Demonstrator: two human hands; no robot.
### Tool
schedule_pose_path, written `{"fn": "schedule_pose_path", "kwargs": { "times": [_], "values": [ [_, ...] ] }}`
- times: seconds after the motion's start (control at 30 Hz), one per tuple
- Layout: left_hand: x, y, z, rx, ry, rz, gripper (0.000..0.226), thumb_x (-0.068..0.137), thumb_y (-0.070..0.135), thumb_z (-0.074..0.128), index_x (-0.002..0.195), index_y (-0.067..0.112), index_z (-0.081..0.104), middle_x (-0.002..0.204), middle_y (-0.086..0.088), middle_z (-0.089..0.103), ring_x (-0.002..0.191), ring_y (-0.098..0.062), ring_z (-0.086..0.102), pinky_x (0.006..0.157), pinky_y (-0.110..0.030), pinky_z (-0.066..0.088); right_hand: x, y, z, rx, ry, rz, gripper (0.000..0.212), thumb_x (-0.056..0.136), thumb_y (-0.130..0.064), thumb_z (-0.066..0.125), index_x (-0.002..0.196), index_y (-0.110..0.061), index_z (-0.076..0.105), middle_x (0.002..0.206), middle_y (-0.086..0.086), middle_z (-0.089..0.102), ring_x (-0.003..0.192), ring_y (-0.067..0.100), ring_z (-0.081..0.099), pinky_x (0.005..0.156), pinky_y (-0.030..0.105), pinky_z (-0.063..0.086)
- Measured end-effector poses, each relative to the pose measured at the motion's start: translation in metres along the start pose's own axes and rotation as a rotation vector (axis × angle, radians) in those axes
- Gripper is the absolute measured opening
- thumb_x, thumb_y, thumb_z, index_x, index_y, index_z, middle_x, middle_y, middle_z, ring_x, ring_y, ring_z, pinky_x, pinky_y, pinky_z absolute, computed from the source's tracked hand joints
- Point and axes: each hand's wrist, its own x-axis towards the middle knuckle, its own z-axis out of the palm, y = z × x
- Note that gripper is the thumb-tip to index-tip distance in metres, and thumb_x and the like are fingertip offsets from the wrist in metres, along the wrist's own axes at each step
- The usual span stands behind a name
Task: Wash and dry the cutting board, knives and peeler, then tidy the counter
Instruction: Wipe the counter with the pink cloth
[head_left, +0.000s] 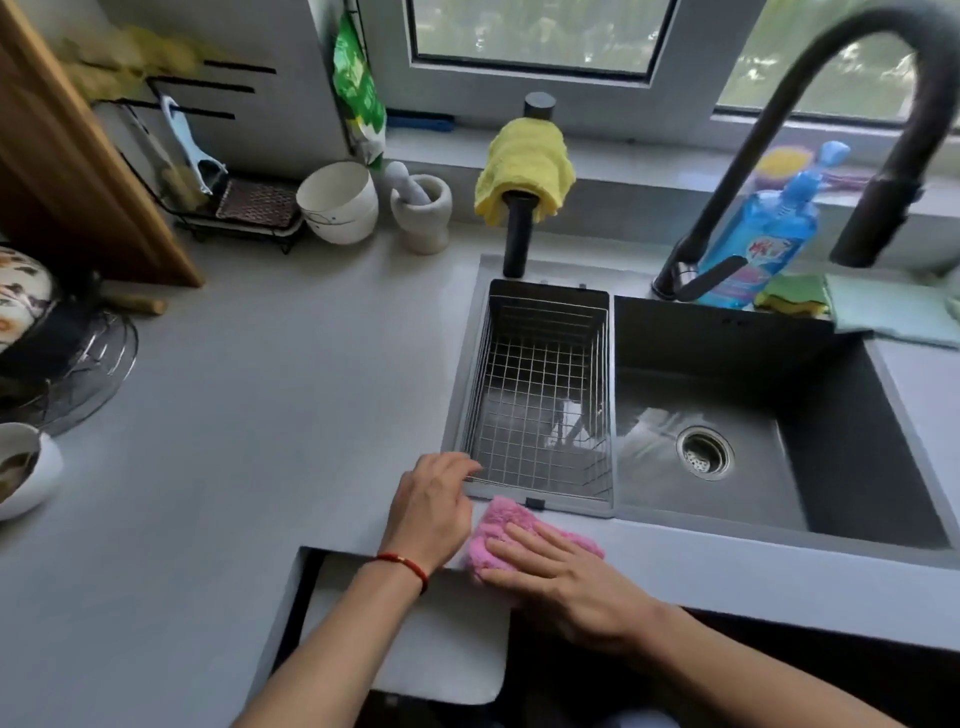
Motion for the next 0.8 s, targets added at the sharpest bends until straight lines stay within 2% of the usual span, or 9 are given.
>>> {"fn": "schedule_pose_path", "kwargs": {
  "times": [0.1,0.2,0.27,0.37,0.47,0.53,0.6,0.73,0.8],
  "values": [
    [0.005,0.02,0.016,0.065,-0.087,0.137,0.05,0.09,0.001,0.053,0.137,0.016,0.061,0.142,0.0,0.058,0.136,-0.018,0.047,0.117,-0.033,0.033,-0.033,0.008,0.001,-0.016,0.054,0.051,0.075,0.102,-0.016,0.051,0.162,-0.039,0.011,0.171,-0.009,-0.002,0.158,0.018,-0.004,0.127,0.04,-0.007],
    [0.004,0.04,0.04,0.117,-0.161,0.214,0.052,0.093,0.01,0.054,0.144,0.019,0.055,0.143,0.0,0.056,0.135,-0.019,0.047,0.118,-0.033,0.031,-0.095,0.022,0.002,-0.013,0.083,0.201,0.063,0.107,-0.024,0.042,0.162,-0.036,0.014,0.171,-0.008,0.002,0.158,0.02,0.0,0.127,0.042,-0.002],
    [0.004,0.054,0.058,0.147,-0.196,0.237,0.048,0.098,0.022,0.052,0.145,0.027,0.054,0.137,0.006,0.058,0.129,-0.018,0.048,0.112,-0.033,0.036,-0.153,0.036,0.002,0.002,0.139,0.369,0.058,0.108,-0.029,0.04,0.162,-0.034,0.018,0.171,-0.008,0.007,0.158,0.021,0.005,0.127,0.042,0.001],
    [0.007,0.064,0.069,0.152,-0.169,0.186,0.032,0.102,0.035,0.052,0.131,0.029,0.065,0.12,0.007,0.061,0.113,-0.018,0.051,0.096,-0.034,0.046,-0.204,0.047,0.001,0.086,0.357,0.735,0.057,0.105,-0.026,0.044,0.159,-0.033,0.028,0.169,-0.009,0.015,0.157,0.022,0.016,0.127,0.044,0.009],
    [0.014,0.065,0.072,0.232,-0.148,0.144,0.022,0.102,0.037,0.053,0.117,0.03,0.068,0.111,0.008,0.06,0.105,-0.019,0.05,0.089,-0.037,0.045,-0.161,0.028,0.011,0.058,0.492,1.043,0.054,0.104,-0.03,0.033,0.157,-0.025,0.034,0.169,-0.003,0.016,0.158,0.024,0.01,0.127,0.051,0.01],
    [0.018,0.072,0.075,0.269,-0.139,0.096,0.016,0.101,0.033,0.055,0.111,0.028,0.067,0.107,0.006,0.059,0.104,-0.021,0.051,0.085,-0.04,0.045,-0.118,0.007,0.02,0.037,0.482,1.02,0.056,0.105,-0.036,0.024,0.16,-0.028,0.028,0.17,-0.003,0.011,0.158,0.022,0.001,0.127,0.051,0.005],
    [0.022,0.084,0.078,0.35,-0.163,0.042,0.014,0.098,0.028,0.056,0.111,0.027,0.063,0.109,0.003,0.058,0.106,-0.024,0.052,0.088,-0.043,0.046,-0.097,0.0,0.026,0.019,0.449,0.886,0.054,0.106,-0.039,0.03,0.159,-0.032,0.03,0.17,-0.007,0.013,0.158,0.02,0.003,0.127,0.049,0.004],
    [0.024,0.131,0.095,0.392,-0.168,0.081,0.024,0.091,0.024,0.055,0.115,0.023,0.054,0.112,0.001,0.057,0.109,-0.024,0.052,0.091,-0.04,0.043,-0.149,0.034,0.014,-0.03,0.399,0.637,0.05,0.106,-0.031,0.04,0.156,-0.027,0.039,0.167,-0.002,0.024,0.157,0.021,0.015,0.127,0.042,0.01],
    [0.026,0.17,0.113,0.368,-0.193,0.186,0.026,0.09,0.023,0.052,0.115,0.023,0.054,0.114,0.003,0.055,0.109,-0.023,0.05,0.092,-0.037,0.042,-0.208,0.062,0.01,-0.037,0.455,0.796,0.049,0.106,-0.022,0.043,0.155,-0.022,0.042,0.166,0.001,0.026,0.156,0.024,0.019,0.126,0.044,0.012]
  ]
}}
